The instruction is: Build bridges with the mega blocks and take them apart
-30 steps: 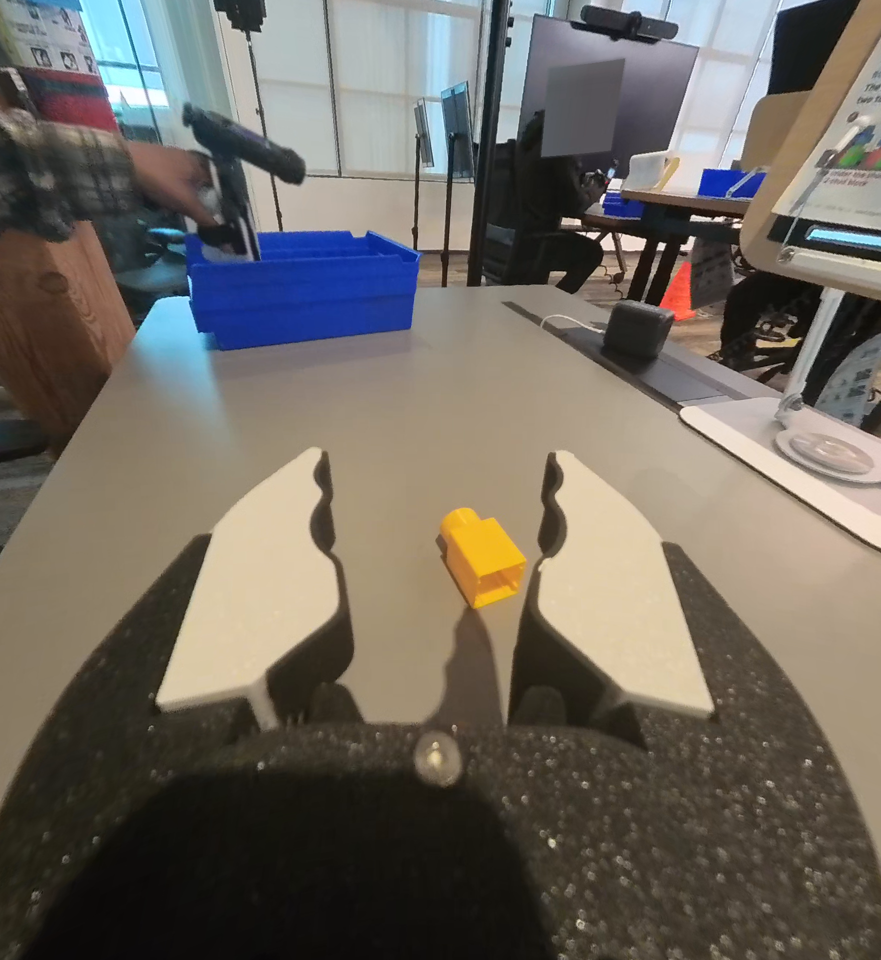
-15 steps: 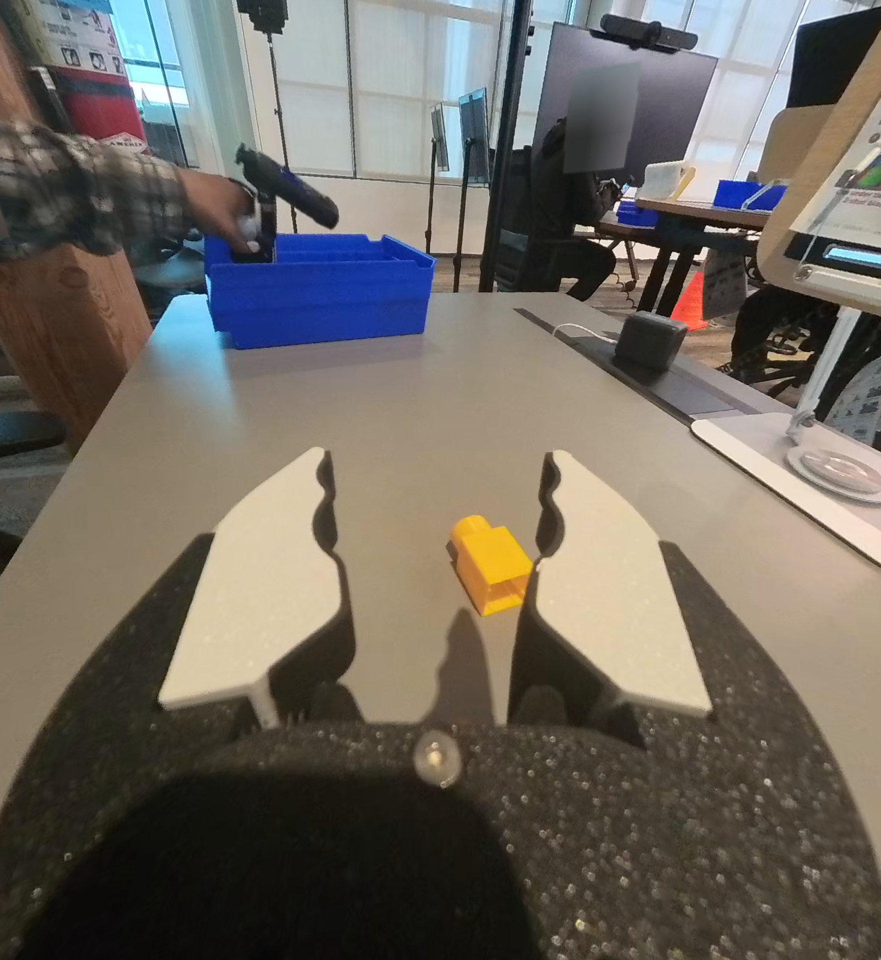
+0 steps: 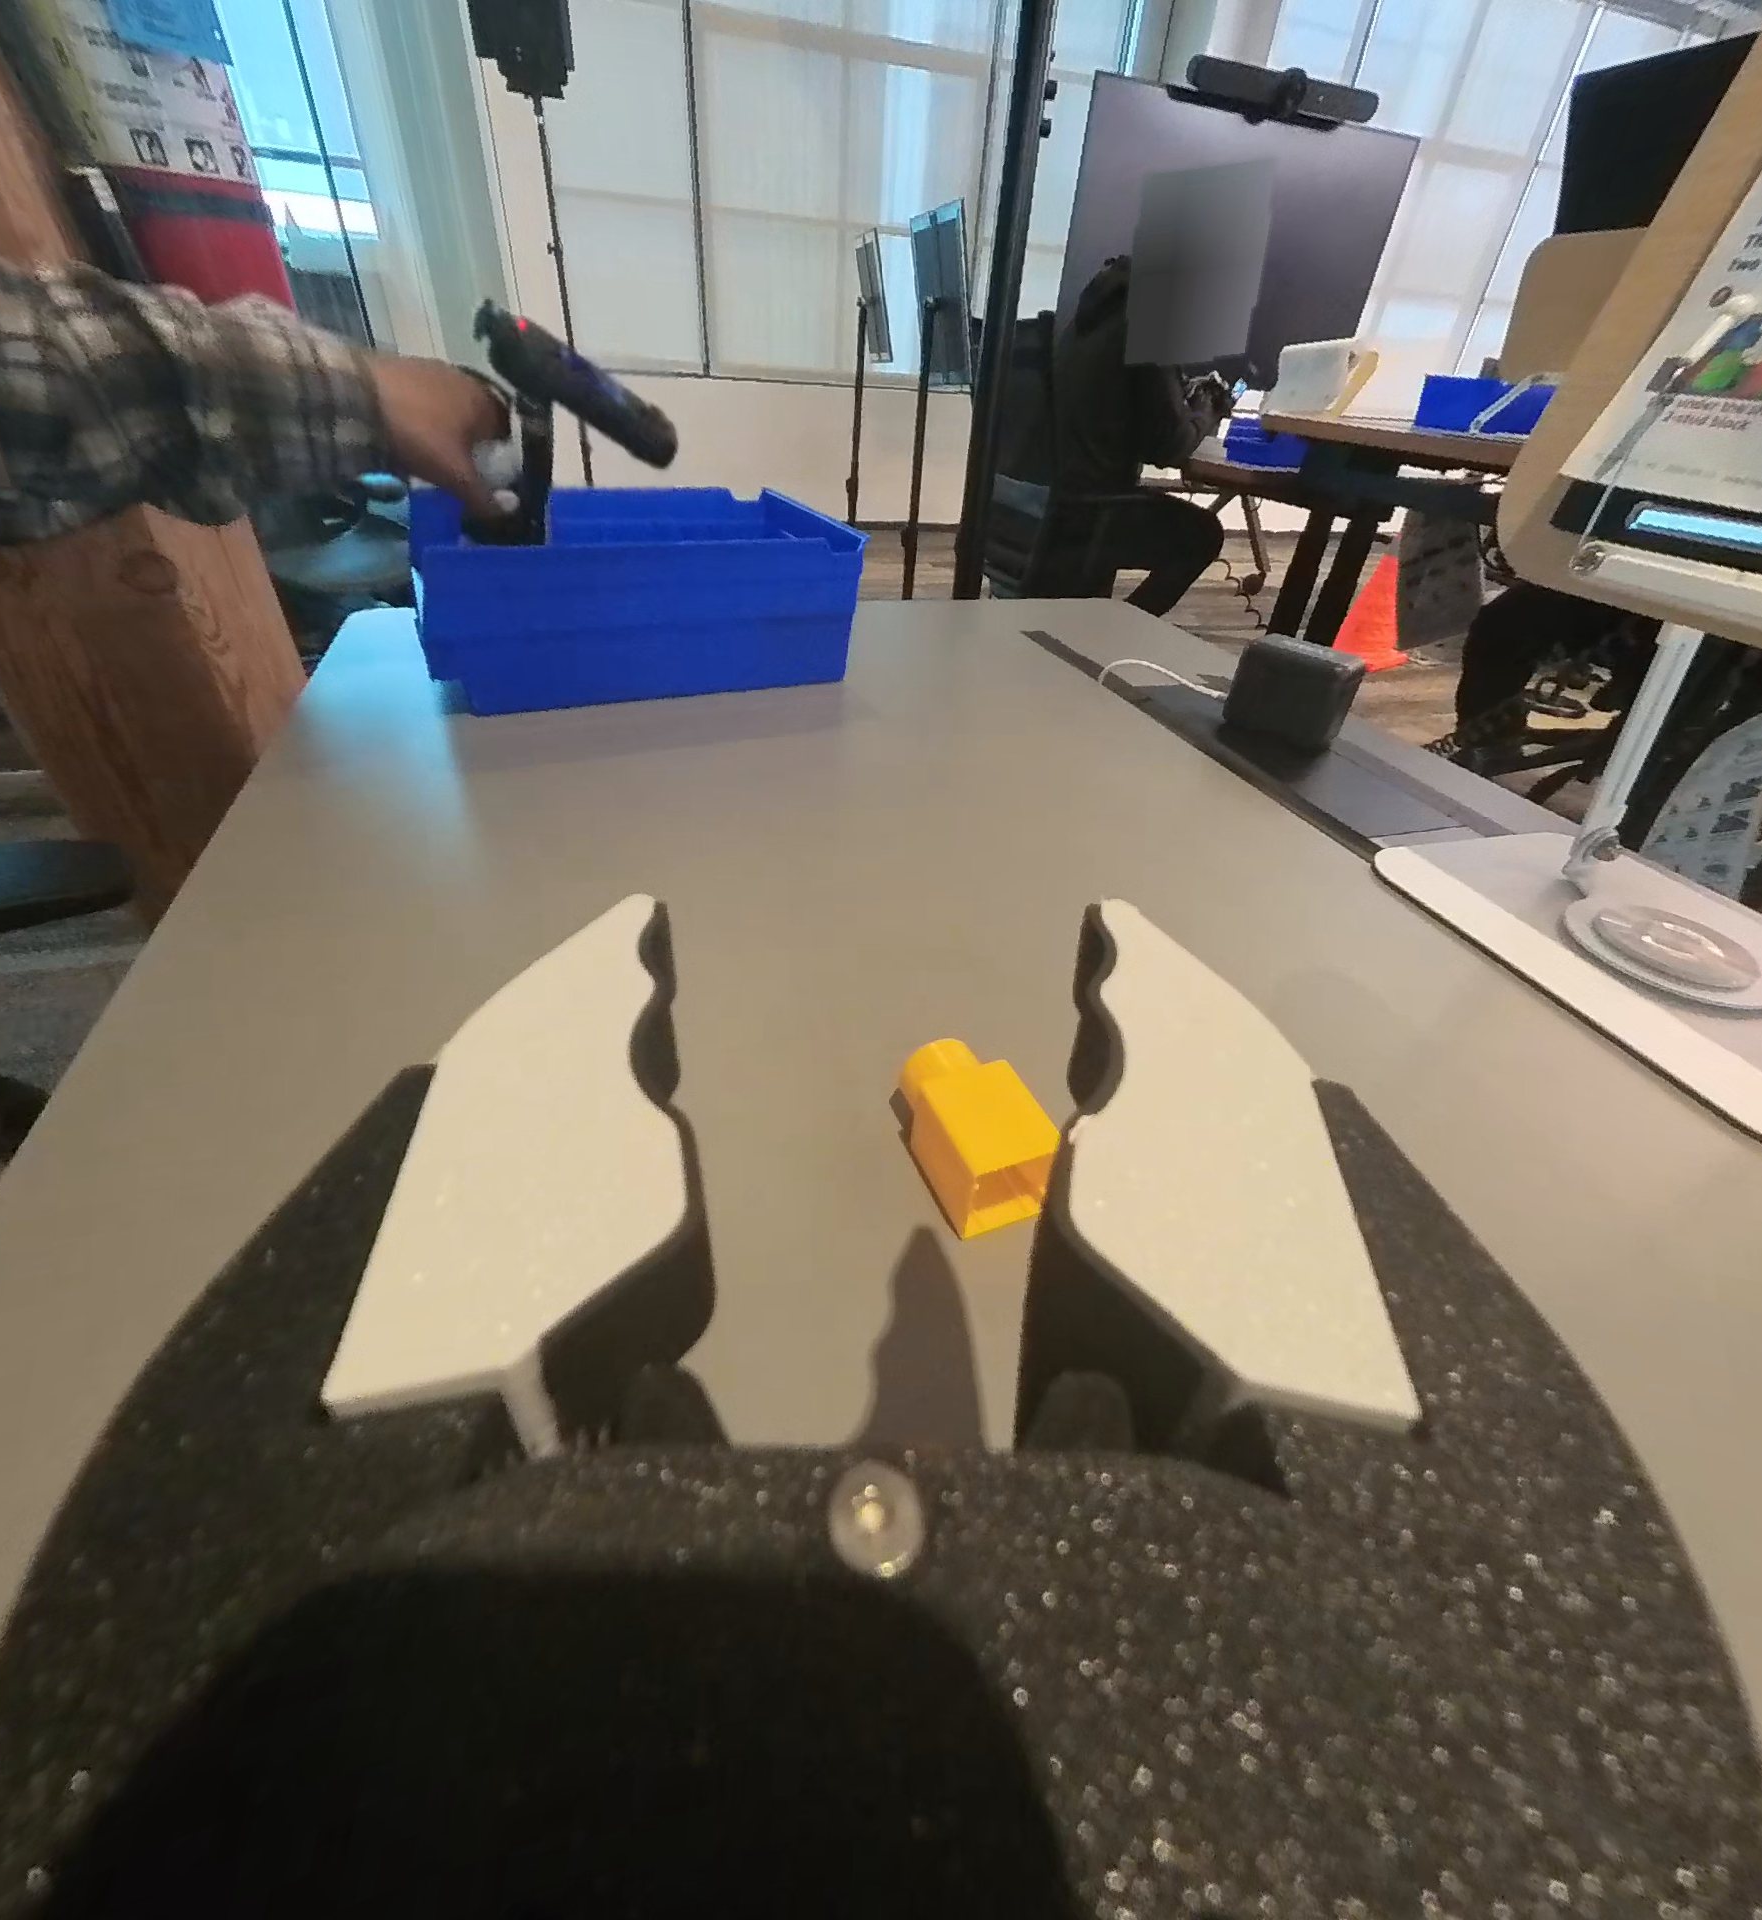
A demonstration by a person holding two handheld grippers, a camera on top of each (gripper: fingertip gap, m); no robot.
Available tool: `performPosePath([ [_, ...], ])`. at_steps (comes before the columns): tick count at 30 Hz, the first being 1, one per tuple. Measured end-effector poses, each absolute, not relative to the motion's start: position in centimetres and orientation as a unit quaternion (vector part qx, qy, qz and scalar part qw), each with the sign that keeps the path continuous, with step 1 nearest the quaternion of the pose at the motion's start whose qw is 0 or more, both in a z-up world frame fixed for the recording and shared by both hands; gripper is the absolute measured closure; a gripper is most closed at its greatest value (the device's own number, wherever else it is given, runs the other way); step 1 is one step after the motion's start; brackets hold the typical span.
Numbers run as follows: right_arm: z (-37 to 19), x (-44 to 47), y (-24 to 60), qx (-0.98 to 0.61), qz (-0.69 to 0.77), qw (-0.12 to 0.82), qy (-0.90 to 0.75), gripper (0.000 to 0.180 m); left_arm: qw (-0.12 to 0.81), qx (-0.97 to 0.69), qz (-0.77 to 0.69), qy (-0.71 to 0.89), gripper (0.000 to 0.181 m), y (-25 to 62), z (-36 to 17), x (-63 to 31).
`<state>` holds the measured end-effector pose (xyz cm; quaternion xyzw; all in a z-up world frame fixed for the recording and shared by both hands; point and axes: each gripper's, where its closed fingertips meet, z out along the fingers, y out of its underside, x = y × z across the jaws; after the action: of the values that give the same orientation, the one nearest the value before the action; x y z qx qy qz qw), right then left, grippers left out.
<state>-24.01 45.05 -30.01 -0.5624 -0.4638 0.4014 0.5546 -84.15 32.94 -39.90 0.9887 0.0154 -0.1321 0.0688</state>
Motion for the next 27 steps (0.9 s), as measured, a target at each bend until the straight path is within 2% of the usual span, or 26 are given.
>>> performPosePath([
  [1,-30.0,-24.0,45.0,-0.562,0.402,0.555,-0.463,0.107,0.053,0.990,-0.131,0.014,0.151,33.5,-39.0,-84.0],
  [5,-29.9,-24.0,45.1,-0.562,0.406,0.555,-0.460,0.107,-0.039,0.993,-0.107,-0.004,0.151,36.8,-34.4,-81.8],
  [9,-29.8,-23.9,45.2,-0.563,0.414,0.555,-0.452,0.106,-0.186,0.980,-0.037,-0.059,0.151,42.2,-28.2,-75.4],
  [13,-29.7,-23.8,45.5,-0.564,0.430,0.554,-0.435,0.105,-0.343,0.922,0.090,-0.154,0.151,47.5,-22.7,-63.4],
  [17,-29.8,-24.2,46.2,-0.574,0.459,0.549,-0.399,0.104,-0.454,0.811,0.276,-0.244,0.151,49.6,-19.7,-48.6],
  [22,-28.4,-25.2,46.4,-0.568,0.520,0.536,-0.347,0.104,-0.502,0.646,0.498,-0.286,0.152,48.5,-19.4,-34.9],
  [27,-28.3,-26.3,46.3,-0.569,0.547,0.513,-0.338,0.104,-0.493,0.562,0.608,-0.267,0.152,47.7,-21.2,-30.4],
])
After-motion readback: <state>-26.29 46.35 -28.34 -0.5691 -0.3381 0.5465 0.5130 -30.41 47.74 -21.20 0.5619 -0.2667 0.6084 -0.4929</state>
